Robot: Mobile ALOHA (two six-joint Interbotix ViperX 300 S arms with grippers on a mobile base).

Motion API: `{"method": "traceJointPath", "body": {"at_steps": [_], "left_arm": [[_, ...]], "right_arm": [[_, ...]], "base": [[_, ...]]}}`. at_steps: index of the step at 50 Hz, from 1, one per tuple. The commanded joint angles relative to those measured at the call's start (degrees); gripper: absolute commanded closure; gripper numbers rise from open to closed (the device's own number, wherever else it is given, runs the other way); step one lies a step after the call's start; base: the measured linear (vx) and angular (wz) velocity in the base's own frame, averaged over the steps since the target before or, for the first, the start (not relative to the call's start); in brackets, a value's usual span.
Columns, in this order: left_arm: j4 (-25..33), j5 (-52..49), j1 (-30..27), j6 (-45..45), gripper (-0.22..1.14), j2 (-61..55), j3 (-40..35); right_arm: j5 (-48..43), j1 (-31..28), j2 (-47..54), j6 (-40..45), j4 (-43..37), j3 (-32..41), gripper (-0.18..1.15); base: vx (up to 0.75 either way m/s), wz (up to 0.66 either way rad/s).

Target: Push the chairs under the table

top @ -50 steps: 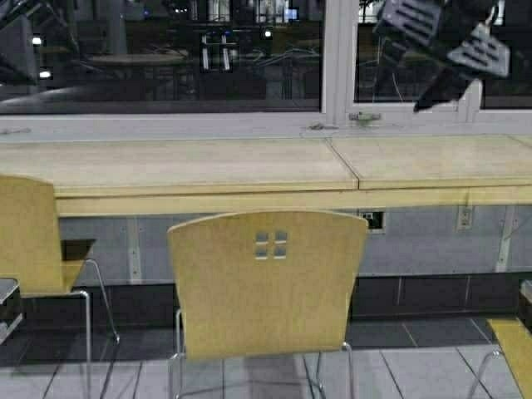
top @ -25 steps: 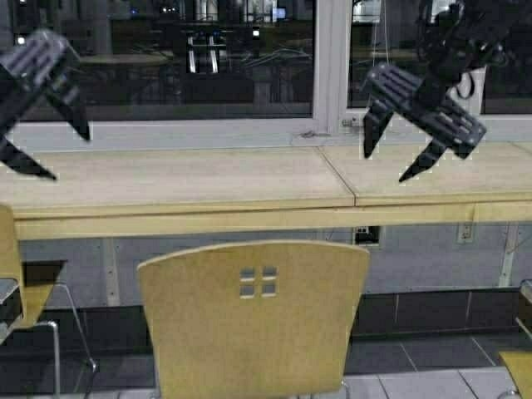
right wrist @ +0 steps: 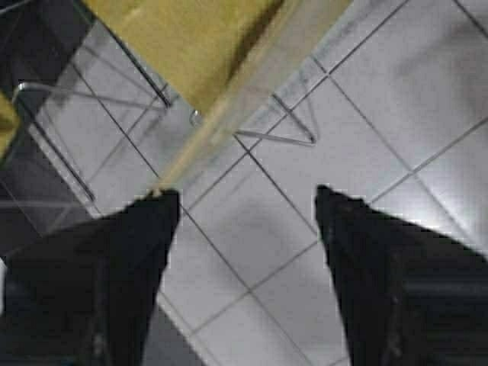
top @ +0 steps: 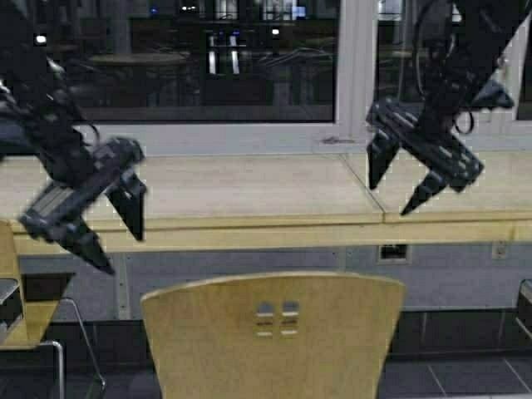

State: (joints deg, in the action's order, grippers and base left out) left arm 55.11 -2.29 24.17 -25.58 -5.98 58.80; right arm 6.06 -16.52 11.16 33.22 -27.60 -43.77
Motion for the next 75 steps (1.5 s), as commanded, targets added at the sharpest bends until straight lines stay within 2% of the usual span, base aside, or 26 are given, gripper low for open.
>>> {"method": "traceJointPath", "body": {"at_steps": [1,14,27,36,52,75], "left_arm": [[3.0,0.1,1.9,-0.1,0.00,-4.1,-4.5],[7.0,0.4,2.4,-0.1,0.00,-12.0,-9.6],[11.6,-1.3,3.1,-0.2,0.00,-17.8,-11.8],[17.6,-1.5,5.4,-0.6,0.00,-19.4,-10.6],[18.0,-1.4,5.8,-0.8,0.00,-22.1,-12.0],[18.1,-1.4,5.8,-0.7,0.00,-29.1,-19.2]], "right_arm": [[-0.4,0.1,1.9,0.0,-2.0,0.9,0.07],[-0.4,-0.9,9.3,1.3,-8.3,1.5,0.07],[-0.1,-1.1,13.2,1.2,-8.7,2.0,0.07],[0.2,-1.1,15.6,1.6,-8.9,2.4,0.07],[1.2,-1.1,19.4,1.8,-8.8,3.3,0.07],[2.5,-1.1,26.2,2.1,-8.9,8.8,0.07]], "base": [[0.19,0.08],[0.17,0.05],[0.13,-0.03],[0.11,-0.05],[0.08,0.02],[0.02,0.00]]}}
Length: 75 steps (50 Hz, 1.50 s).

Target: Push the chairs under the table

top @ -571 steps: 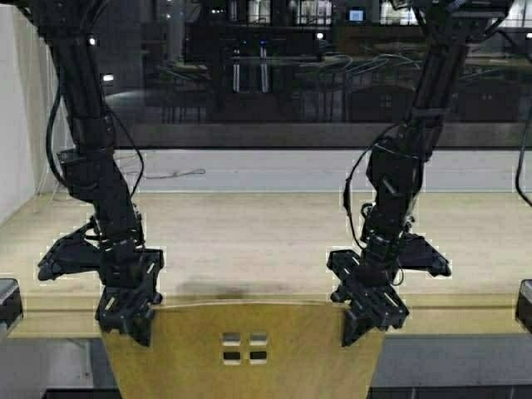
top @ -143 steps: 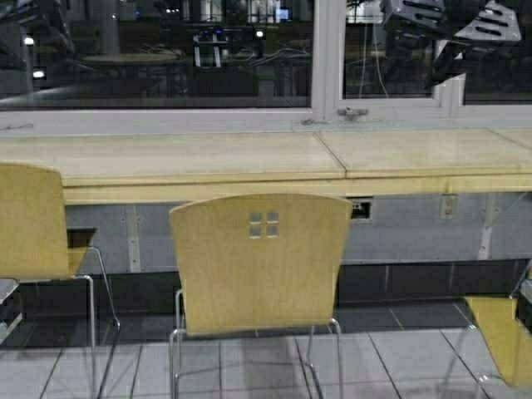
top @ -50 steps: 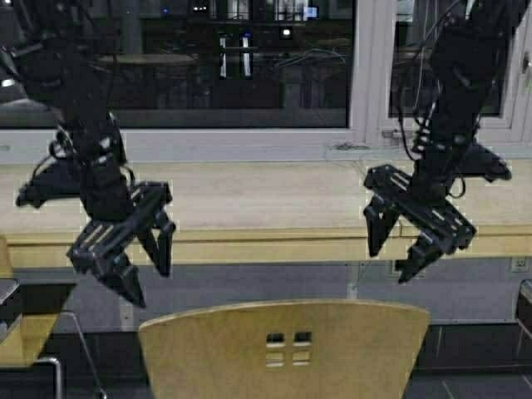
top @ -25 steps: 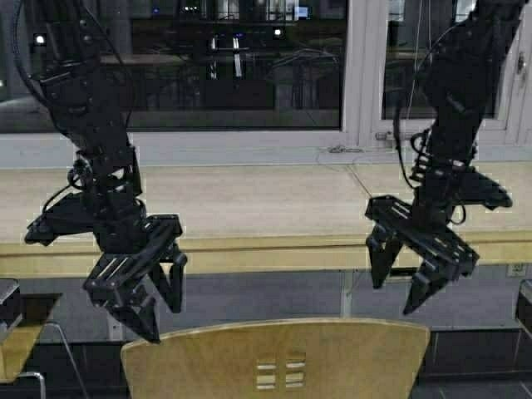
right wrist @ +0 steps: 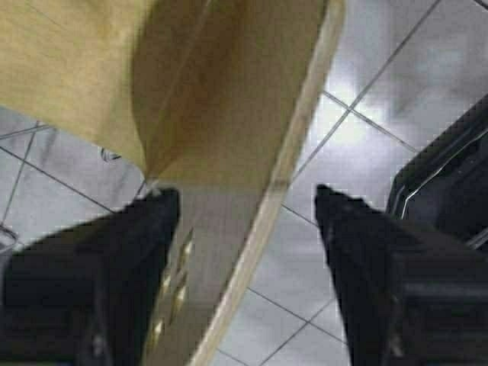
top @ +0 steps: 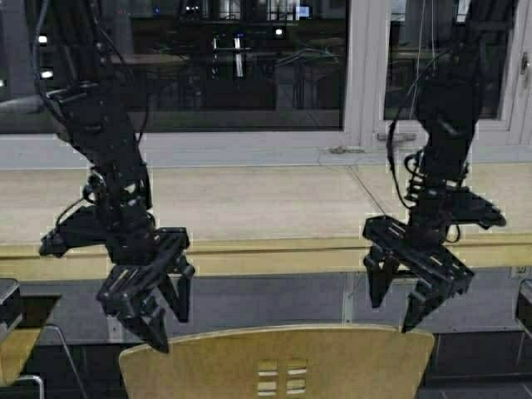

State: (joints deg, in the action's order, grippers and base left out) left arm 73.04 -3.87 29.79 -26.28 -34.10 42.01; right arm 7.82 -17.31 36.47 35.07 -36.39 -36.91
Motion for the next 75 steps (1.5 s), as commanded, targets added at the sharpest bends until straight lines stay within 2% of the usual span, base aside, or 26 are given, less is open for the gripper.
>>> {"method": "traceJointPath", "body": {"at_steps": [1,26,33,36,39,46,50,59,75], "left_arm": [[0.1,0.1,0.2,0.0,0.00,-1.4,-2.8],[0.2,0.1,0.2,0.5,0.00,-13.6,-13.9],[0.1,0.0,0.2,0.5,0.05,-15.9,-15.8],[0.1,-0.2,0.2,0.5,0.14,-16.6,-16.3],[0.1,-0.3,0.2,0.5,0.30,-17.1,-16.5],[0.1,-0.2,0.1,0.0,0.76,-17.3,-16.8],[0.1,-0.1,0.2,-0.2,0.94,-17.3,-17.1],[0.1,0.7,-1.1,-0.1,0.88,-17.6,-18.0],[0.1,1.2,-3.4,0.4,0.89,-16.3,-18.1]], "right_arm": [[0.8,-0.3,1.4,0.3,-0.1,2.3,0.07],[1.6,-0.3,14.2,-1.7,-0.1,10.5,0.07],[1.6,-0.3,16.2,-2.1,-0.1,11.9,0.09],[1.4,-0.5,16.5,-2.4,0.0,12.1,0.15],[1.3,-0.8,16.9,-2.6,0.0,12.4,0.28],[1.8,-0.8,17.4,-2.7,-0.1,12.9,0.77],[1.9,-0.9,17.2,-2.6,-0.1,12.7,0.95],[2.2,-1.2,16.9,-3.3,0.0,12.7,0.93],[2.2,-1.9,17.5,-3.8,0.0,14.4,0.93]], "base": [[0.00,0.00],[0.00,0.00],[0.00,0.00],[0.00,0.00],[0.00,0.00],[0.00,0.01],[0.00,0.00],[0.01,0.02],[0.10,0.07]]}}
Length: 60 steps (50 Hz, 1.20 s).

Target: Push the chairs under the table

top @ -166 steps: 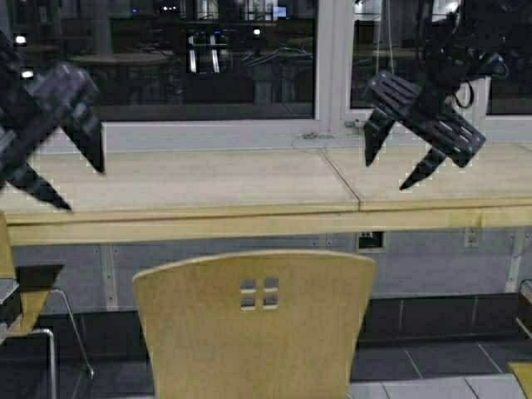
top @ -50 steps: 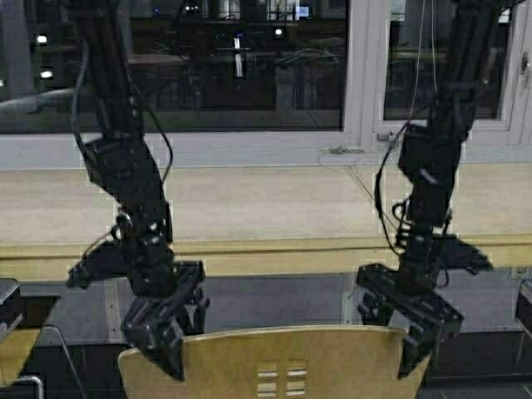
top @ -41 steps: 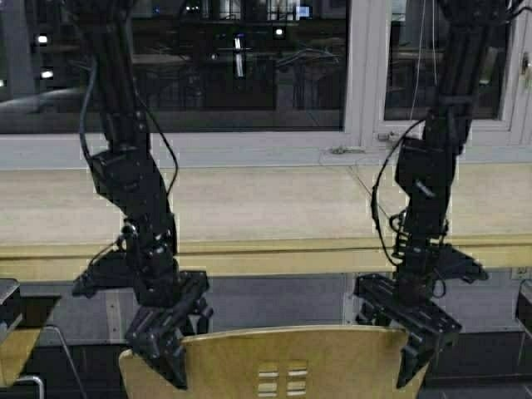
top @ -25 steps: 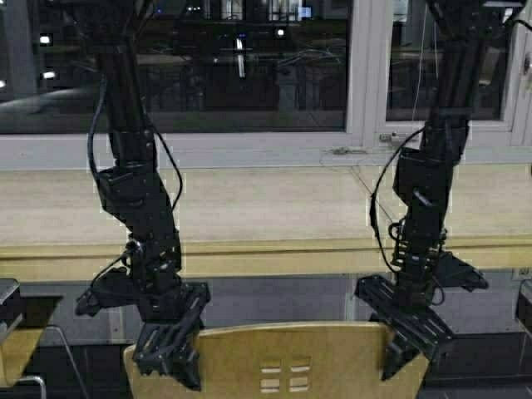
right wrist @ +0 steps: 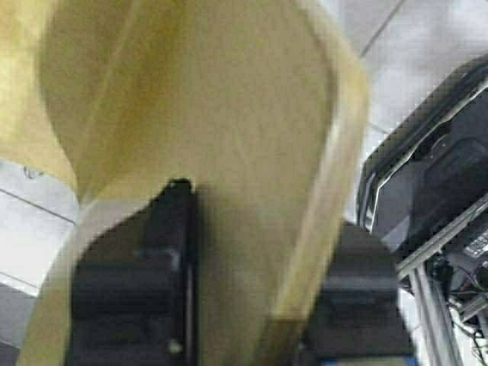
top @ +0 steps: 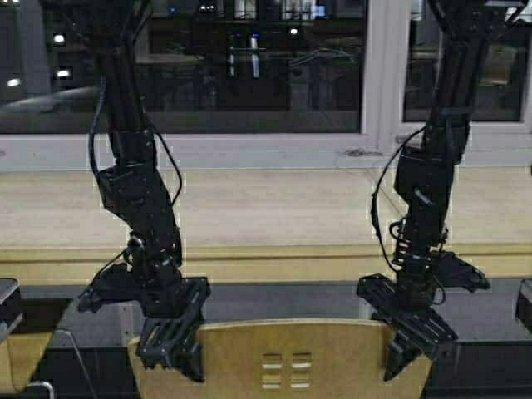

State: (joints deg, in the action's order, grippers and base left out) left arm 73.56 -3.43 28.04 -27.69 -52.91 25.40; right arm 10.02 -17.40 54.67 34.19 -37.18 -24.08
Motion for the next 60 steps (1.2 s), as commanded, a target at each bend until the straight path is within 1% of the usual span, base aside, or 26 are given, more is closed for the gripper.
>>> {"method": "traceJointPath", "body": {"at_steps": [1,21,34,48,60], "left_arm": [[-0.4,0.9,-1.7,1.8,0.89,2.5,-1.6],[-0.6,1.5,-3.3,3.2,0.88,1.6,-4.3],[-0.7,1.2,-3.4,4.7,0.88,1.7,-3.1],[-0.7,1.4,-3.6,4.9,0.88,1.9,-3.8],[-0.9,2.7,-3.6,5.4,0.89,1.8,-3.9]], "right_arm": [[0.0,-2.0,-0.7,-2.9,0.8,1.7,0.93],[-0.2,-3.0,0.9,-2.5,0.7,2.5,0.93],[-0.3,-3.1,1.1,-2.7,0.8,1.5,0.93],[-0.1,-3.1,1.4,-2.8,0.8,3.3,0.93],[-0.4,-3.3,1.1,-2.8,1.2,3.0,0.93]], "base": [[0.16,0.10],[0.19,0.04],[0.23,-0.05],[0.21,0.02],[0.17,0.02]]}}
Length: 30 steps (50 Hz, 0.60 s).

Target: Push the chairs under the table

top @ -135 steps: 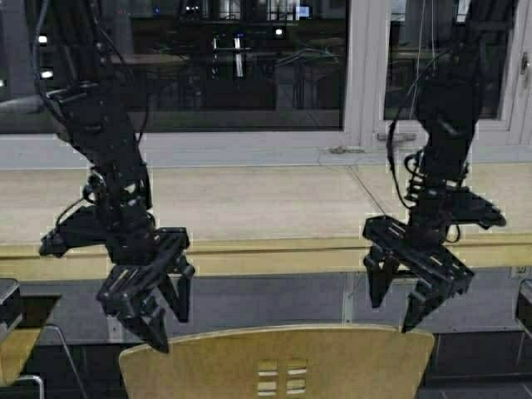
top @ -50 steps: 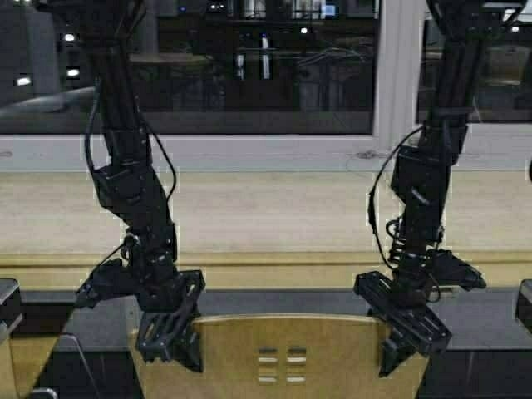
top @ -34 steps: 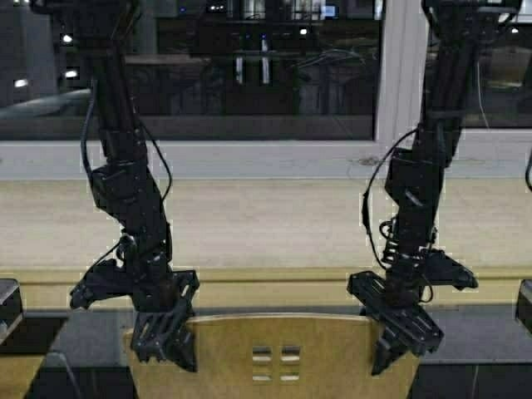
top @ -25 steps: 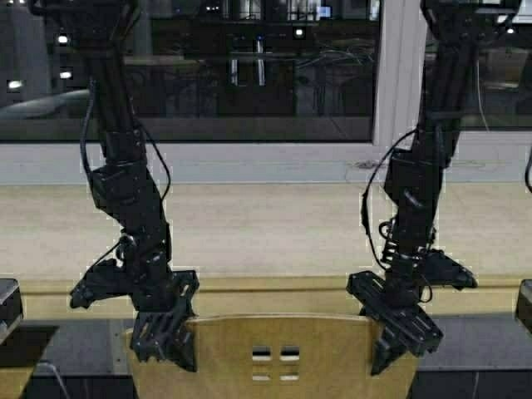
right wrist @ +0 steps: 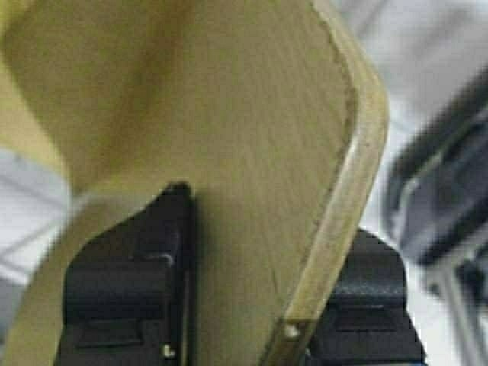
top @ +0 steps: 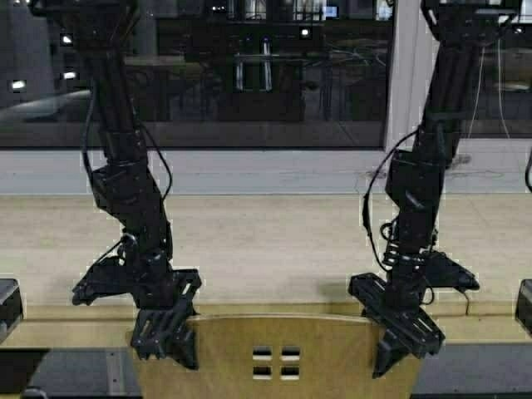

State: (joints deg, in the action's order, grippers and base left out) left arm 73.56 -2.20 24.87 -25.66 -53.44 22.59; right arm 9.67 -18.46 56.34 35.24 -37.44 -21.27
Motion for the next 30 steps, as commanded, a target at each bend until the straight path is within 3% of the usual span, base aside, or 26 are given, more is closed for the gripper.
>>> {"method": "traceJointPath", "body": {"at_steps": [1,23,27,30], "left_arm": [[-0.9,1.6,-0.4,3.4,0.89,2.5,-1.1],[-1.0,2.9,-0.4,3.9,0.83,3.1,2.0],[-1.0,2.5,-0.3,4.0,0.73,3.1,2.2],[-1.0,2.2,-0.3,4.0,0.60,3.5,2.5]], "right_arm": [[0.0,-2.3,-0.6,-3.9,1.5,0.1,0.93],[-2.2,-2.3,0.0,-4.2,4.4,-1.4,0.91],[-1.8,-2.3,0.4,-4.3,4.5,-1.4,0.80],[-1.0,-2.3,0.3,-4.5,4.4,-1.5,0.60]], "base": [[0.15,-0.02],[0.10,-0.02],[0.03,0.00],[0.01,-0.01]]}}
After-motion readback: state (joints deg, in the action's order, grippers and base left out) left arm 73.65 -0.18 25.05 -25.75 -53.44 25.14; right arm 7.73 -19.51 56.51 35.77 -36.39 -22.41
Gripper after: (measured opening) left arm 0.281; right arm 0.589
